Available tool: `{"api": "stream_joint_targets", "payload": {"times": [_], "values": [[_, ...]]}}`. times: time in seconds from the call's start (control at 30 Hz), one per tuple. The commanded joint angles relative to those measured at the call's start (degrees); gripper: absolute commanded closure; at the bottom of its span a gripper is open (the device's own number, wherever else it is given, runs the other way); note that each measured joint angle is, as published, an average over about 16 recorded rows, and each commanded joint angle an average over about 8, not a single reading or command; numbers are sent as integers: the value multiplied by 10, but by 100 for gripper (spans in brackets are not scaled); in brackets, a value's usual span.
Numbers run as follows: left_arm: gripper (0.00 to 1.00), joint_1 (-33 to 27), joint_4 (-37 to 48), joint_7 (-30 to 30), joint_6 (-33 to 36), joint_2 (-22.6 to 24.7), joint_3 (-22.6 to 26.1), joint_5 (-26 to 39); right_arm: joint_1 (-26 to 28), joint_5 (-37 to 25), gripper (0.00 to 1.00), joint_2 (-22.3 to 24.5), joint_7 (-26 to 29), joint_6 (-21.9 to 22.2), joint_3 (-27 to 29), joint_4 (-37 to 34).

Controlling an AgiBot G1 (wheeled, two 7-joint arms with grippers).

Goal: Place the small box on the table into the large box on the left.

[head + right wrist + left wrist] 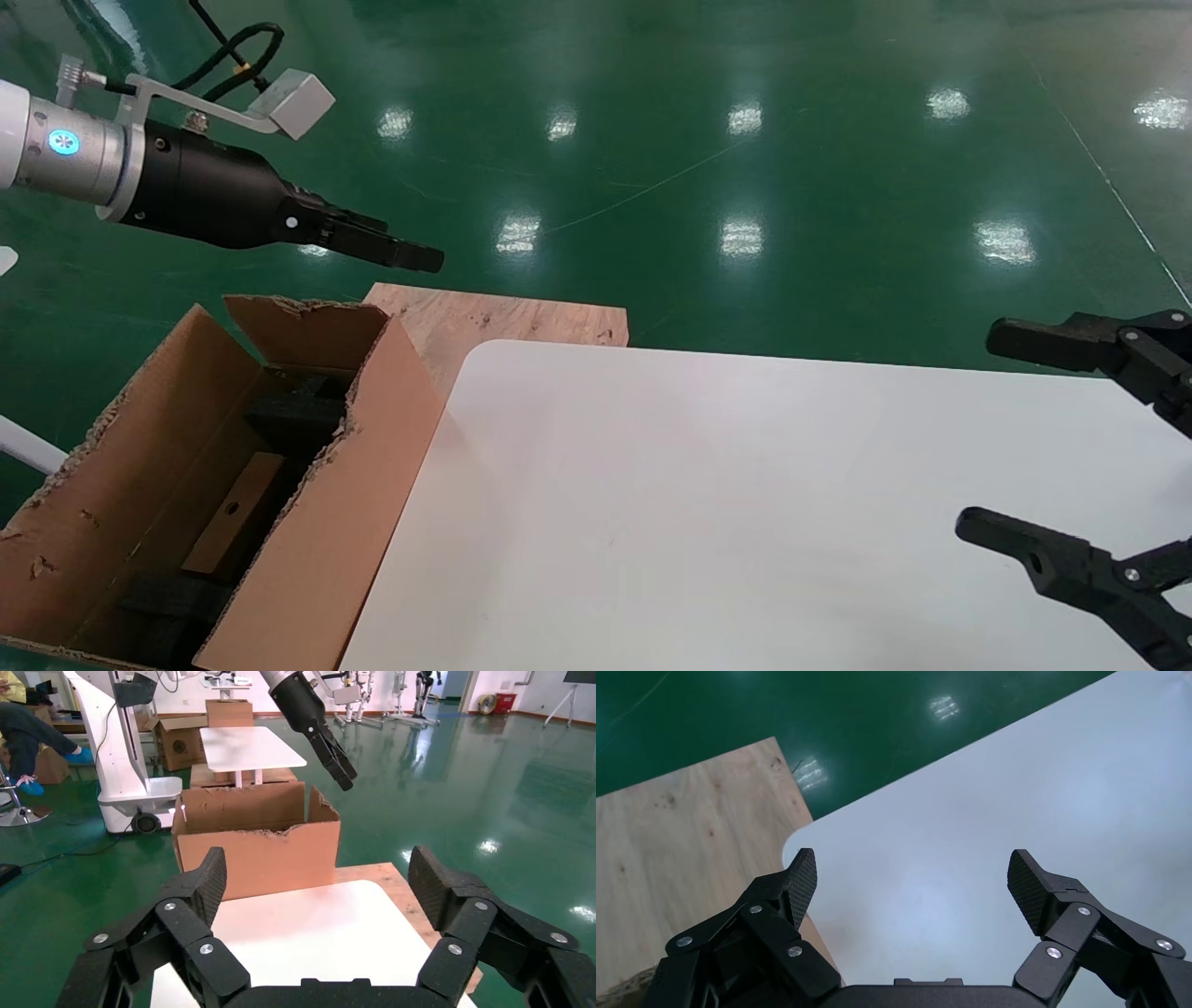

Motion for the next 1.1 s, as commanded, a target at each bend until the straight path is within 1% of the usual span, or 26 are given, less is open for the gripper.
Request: {"api": "stream_joint_targets", "payload": {"times": [0.03, 1.1], "values": [[0, 4, -3, 2, -1, -1, -2, -2, 0, 0, 0, 0, 0, 0, 0, 0], [0, 307, -307, 122, -2, -48, -213, -235, 0, 0, 0, 0, 0, 0, 0, 0]]}}
